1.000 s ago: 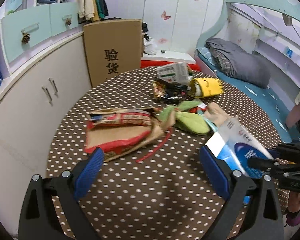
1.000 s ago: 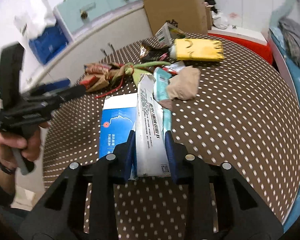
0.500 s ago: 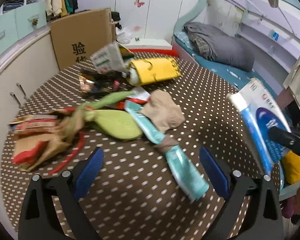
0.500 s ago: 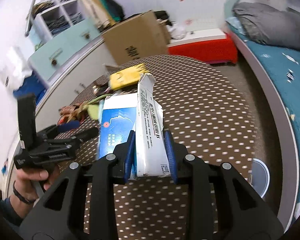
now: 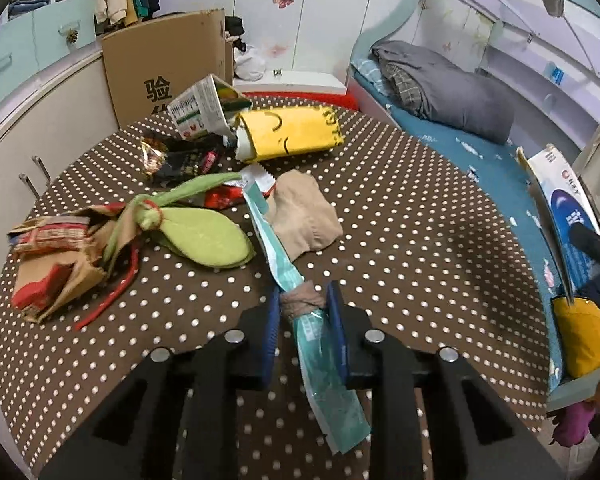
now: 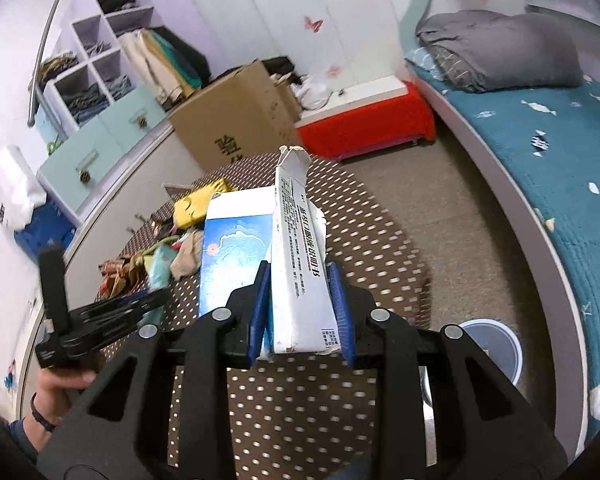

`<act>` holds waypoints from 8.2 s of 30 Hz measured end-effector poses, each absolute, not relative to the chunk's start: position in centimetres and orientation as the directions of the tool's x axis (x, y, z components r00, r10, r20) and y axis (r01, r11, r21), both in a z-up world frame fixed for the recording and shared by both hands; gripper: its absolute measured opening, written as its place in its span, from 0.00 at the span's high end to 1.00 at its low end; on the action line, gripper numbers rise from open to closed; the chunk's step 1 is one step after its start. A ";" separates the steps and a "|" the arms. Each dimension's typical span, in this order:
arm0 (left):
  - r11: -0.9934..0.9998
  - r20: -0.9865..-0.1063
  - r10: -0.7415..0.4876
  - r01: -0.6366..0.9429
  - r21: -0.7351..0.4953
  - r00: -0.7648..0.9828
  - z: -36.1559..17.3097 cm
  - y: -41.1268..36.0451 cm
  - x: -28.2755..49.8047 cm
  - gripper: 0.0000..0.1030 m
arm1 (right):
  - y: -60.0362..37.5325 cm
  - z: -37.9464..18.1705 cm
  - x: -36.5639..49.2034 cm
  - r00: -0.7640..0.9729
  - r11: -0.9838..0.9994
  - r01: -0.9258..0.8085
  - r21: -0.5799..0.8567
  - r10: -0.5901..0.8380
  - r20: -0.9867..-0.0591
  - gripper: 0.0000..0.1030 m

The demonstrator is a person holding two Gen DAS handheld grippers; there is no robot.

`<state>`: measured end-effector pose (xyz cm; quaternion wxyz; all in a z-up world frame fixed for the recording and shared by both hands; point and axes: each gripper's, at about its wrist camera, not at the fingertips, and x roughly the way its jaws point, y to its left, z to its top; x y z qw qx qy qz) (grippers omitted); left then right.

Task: Collect trash
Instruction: 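Grasp the blue-and-white box with the right gripper while the left gripper grasps the teal wrapper, then carry the box and wrapper with both grippers down to the grey bin, then open both grippers over the grey bin to drop the box and wrapper, then move both grippers back up toward the table, then move both open grippers over the trash on the polka-dot table, then grasp the red-and-tan paper bag with the left gripper while the right gripper grasps the beige cloth, then carry the paper bag and beige cloth with both grippers down to the grey bin, then open both grippers over the grey bin to drop the bag and cloth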

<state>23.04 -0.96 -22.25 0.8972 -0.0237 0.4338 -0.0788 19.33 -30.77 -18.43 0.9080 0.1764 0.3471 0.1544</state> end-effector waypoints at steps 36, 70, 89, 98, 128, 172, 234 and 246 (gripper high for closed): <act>0.715 -0.761 -0.543 0.670 -0.199 0.354 -18.6 -31.9 25.1 0.78 | -51.5 -24.0 14.9 0.706 0.810 0.405 0.424 0.018 -0.708 0.71; 0.763 -0.844 -0.408 0.637 -0.107 0.347 -22.7 -34.7 27.0 0.09 | -52.6 -25.8 13.4 0.716 0.713 0.495 0.497 -0.010 -0.698 0.06; 0.801 -0.618 -0.503 0.594 -0.072 0.604 -11.2 -24.1 23.3 0.08 | -43.0 -14.8 15.3 0.820 0.850 0.299 0.433 0.003 -0.572 0.06; 0.847 -0.570 -0.461 0.529 -0.053 0.680 -9.4 -15.9 22.6 0.08 | -36.6 -11.8 16.8 0.850 0.892 0.171 0.418 0.081 -0.520 0.06; 0.978 -0.611 -0.184 0.207 -0.033 0.770 -15.0 10.1 22.5 0.08 | -14.7 -15.1 26.2 0.676 0.957 -0.144 0.251 0.280 -0.682 0.06; 0.922 -0.725 -0.175 0.369 0.117 0.666 -19.4 15.8 23.0 0.48 | -12.1 -20.4 28.0 0.583 0.944 -0.247 0.218 0.324 -0.745 0.76; 0.717 -0.892 -0.404 0.676 -0.170 0.203 -26.4 -36.1 27.5 0.46 | -51.7 -29.0 17.9 0.641 0.744 0.445 0.499 0.125 -0.757 0.74; 0.731 -0.904 -0.330 0.679 -0.063 0.271 -26.3 -37.2 28.3 0.09 | -53.6 -33.7 17.6 0.625 0.599 0.534 0.597 0.196 -0.756 0.09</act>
